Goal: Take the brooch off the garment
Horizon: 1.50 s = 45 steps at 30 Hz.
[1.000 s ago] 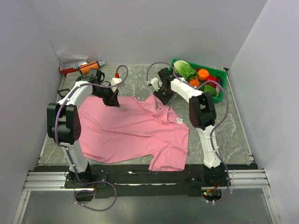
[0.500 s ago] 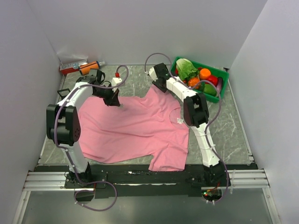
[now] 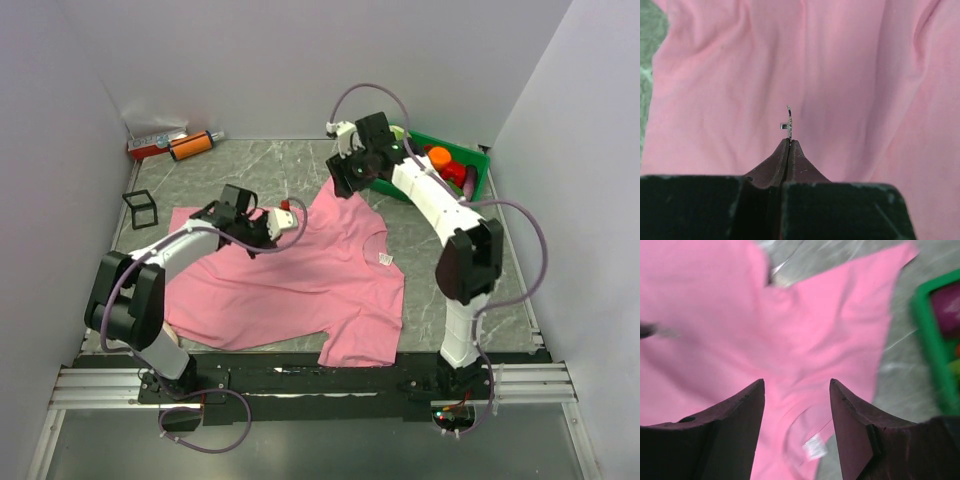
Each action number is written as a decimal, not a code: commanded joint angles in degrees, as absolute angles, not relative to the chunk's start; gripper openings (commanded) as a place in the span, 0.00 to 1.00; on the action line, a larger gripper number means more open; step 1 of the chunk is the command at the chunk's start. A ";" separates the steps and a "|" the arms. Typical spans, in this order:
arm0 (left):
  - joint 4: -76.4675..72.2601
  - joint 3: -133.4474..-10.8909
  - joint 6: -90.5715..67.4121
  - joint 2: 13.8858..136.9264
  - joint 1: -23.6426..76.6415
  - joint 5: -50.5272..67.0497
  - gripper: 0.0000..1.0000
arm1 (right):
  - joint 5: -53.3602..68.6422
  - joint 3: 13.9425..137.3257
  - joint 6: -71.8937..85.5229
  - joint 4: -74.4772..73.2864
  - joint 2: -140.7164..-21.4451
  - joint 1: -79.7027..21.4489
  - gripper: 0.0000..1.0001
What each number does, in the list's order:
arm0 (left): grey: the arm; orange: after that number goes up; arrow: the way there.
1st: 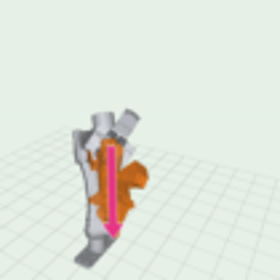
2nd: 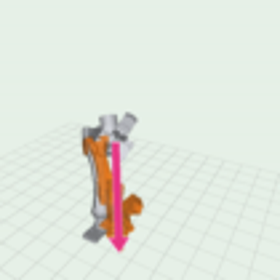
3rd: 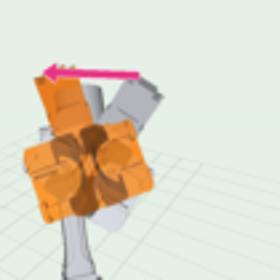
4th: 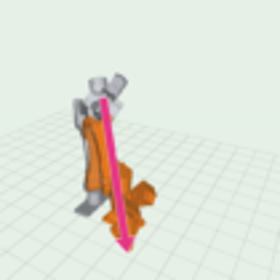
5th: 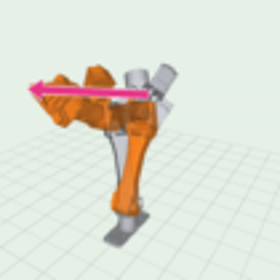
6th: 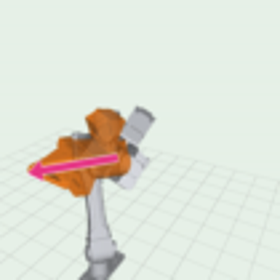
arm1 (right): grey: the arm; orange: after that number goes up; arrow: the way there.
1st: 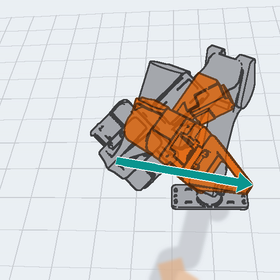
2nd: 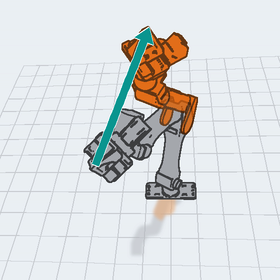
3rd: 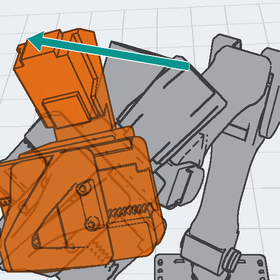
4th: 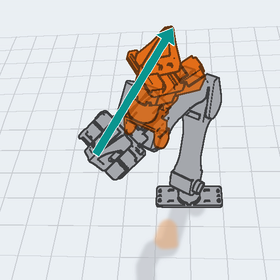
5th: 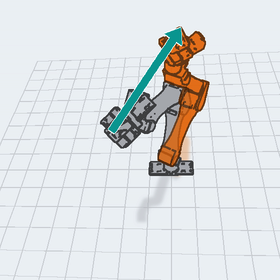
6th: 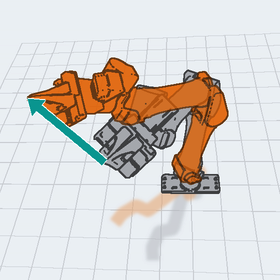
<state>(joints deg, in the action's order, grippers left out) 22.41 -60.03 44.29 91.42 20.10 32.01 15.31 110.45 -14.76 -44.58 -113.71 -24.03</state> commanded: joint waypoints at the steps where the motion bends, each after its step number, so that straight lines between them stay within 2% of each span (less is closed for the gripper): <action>1: 10.47 -57.39 46.06 88.59 23.64 28.22 0.01 | 24.33 101.63 -8.18 -48.60 -108.90 -24.61 0.62; 9: -4.11 -48.96 52.03 86.84 29.70 22.33 0.01 | 24.61 99.31 -7.38 -48.08 -110.21 -25.66 0.62; 16: -2.73 -55.18 46.41 86.49 30.50 23.28 0.01 | 27.32 103.96 -7.29 -48.95 -112.94 -25.05 0.63; 20: -4.21 -52.04 51.75 80.87 30.15 25.92 0.01 | 45.57 107.13 -8.78 -52.11 -114.51 -21.72 0.63; 21: -5.52 -50.64 53.51 78.60 30.06 26.01 0.01 | 54.32 108.79 -8.70 -52.73 -115.04 -20.84 0.63; 25: -11.59 -44.40 64.13 75.50 29.88 26.46 0.01 | 65.38 108.99 -2.48 -49.32 -116.45 -17.58 0.64; 29: -14.93 -42.90 71.53 74.36 29.79 27.68 0.01 | 73.11 105.22 7.80 -41.68 -116.81 -17.32 0.58; 31: -17.74 -40.45 76.09 73.83 29.88 27.42 0.01 | 80.54 99.95 19.21 -30.54 -116.54 -17.05 0.53; 32: -19.84 -39.21 77.33 73.65 29.97 27.25 0.01 | 82.42 98.10 28.38 -24.76 -116.89 -16.88 0.45; 36: -31.52 -34.02 84.10 73.04 30.15 28.21 0.01 | 88.15 90.20 52.16 -0.40 -119.35 -16.09 0.36; 37: -32.68 -33.06 85.76 73.04 30.23 28.30 0.01 | 88.76 89.22 56.38 10.79 -119.96 -16.00 0.34; 38: -33.48 -32.96 86.13 73.04 30.67 28.21 0.01 | 89.73 88.43 64.34 15.51 -121.10 -16.08 0.34; 40: -35.23 -32.96 86.31 72.95 31.11 27.52 0.01 | 90.09 87.63 69.07 24.05 -122.16 -16.43 0.34; 43: -35.42 -33.48 86.31 72.34 31.90 26.72 0.01 | 89.74 89.29 67.24 21.98 -123.48 -16.79 0.36; 45: -34.90 -33.66 86.13 71.98 32.08 26.72 0.01 | 88.95 90.17 64.87 19.00 -124.01 -17.14 0.44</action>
